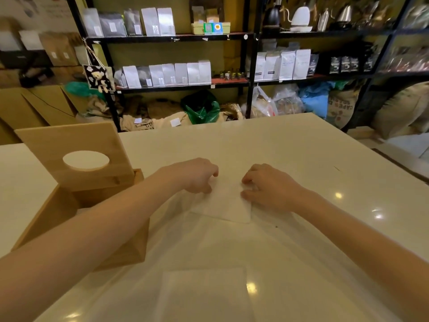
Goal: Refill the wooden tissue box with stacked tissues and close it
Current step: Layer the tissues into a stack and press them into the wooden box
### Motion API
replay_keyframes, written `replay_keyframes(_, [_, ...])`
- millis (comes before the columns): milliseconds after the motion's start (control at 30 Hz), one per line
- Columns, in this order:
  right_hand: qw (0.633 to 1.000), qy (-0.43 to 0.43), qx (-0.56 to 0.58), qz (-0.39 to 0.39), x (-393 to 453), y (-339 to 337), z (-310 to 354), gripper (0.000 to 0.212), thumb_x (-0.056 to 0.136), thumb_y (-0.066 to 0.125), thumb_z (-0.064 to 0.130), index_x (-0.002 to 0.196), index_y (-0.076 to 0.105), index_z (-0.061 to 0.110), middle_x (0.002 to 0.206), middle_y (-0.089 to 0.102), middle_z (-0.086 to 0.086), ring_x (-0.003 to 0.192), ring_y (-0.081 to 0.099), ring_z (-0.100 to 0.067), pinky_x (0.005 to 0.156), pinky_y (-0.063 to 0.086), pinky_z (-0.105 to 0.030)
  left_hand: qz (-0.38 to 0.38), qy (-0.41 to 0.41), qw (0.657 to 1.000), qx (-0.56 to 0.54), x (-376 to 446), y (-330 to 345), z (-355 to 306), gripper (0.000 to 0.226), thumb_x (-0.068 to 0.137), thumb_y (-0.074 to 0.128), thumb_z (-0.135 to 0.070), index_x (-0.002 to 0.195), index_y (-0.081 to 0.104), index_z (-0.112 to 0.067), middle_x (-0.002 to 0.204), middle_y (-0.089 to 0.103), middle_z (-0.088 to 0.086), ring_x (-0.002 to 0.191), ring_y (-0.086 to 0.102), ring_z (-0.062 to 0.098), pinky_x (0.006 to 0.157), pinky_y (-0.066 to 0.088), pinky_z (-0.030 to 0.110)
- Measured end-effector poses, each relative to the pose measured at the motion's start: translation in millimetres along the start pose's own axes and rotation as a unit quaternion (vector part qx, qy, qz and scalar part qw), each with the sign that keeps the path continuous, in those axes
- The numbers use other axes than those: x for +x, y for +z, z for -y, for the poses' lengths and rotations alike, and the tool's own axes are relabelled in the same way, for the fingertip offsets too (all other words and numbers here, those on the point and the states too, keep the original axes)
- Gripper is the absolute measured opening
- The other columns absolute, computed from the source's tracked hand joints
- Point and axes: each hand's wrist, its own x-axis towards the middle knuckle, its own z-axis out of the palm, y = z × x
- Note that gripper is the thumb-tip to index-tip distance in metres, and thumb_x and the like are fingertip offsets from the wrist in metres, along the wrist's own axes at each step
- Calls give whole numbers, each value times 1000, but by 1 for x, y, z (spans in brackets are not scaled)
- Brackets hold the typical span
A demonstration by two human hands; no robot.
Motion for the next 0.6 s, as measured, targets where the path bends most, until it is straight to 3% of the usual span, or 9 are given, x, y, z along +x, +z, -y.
replay_keyframes(233, [999, -31, -17, -41, -5, 7, 4, 29, 89, 46, 24, 112, 61, 15, 115, 57, -2, 106, 52, -21, 81, 47, -36, -10, -4, 1000, 10, 1, 9, -7, 44, 88, 56, -16, 129, 42, -10, 130, 44, 13, 118, 44, 28, 94, 39, 35])
replay_keyframes(433, [998, -20, 43, -36, -5, 7, 5, 15, 85, 52, 20, 96, 61, 13, 100, 55, -2, 90, 50, -19, 71, 41, -30, -19, -19, 999, 23, -2, 11, -10, 34, 86, 56, -17, 119, 51, -7, 124, 53, 13, 113, 49, 29, 89, 44, 37])
replay_keyframes(600, [992, -1, 123, 4, -6, 1, 8, 6, 81, 55, 15, 86, 51, 16, 78, 49, 6, 80, 49, -19, 65, 41, -28, -22, -8, 1000, 14, -11, 9, -10, 25, 85, 58, -18, 106, 55, -5, 115, 56, 13, 88, 42, 22, 75, 38, 32])
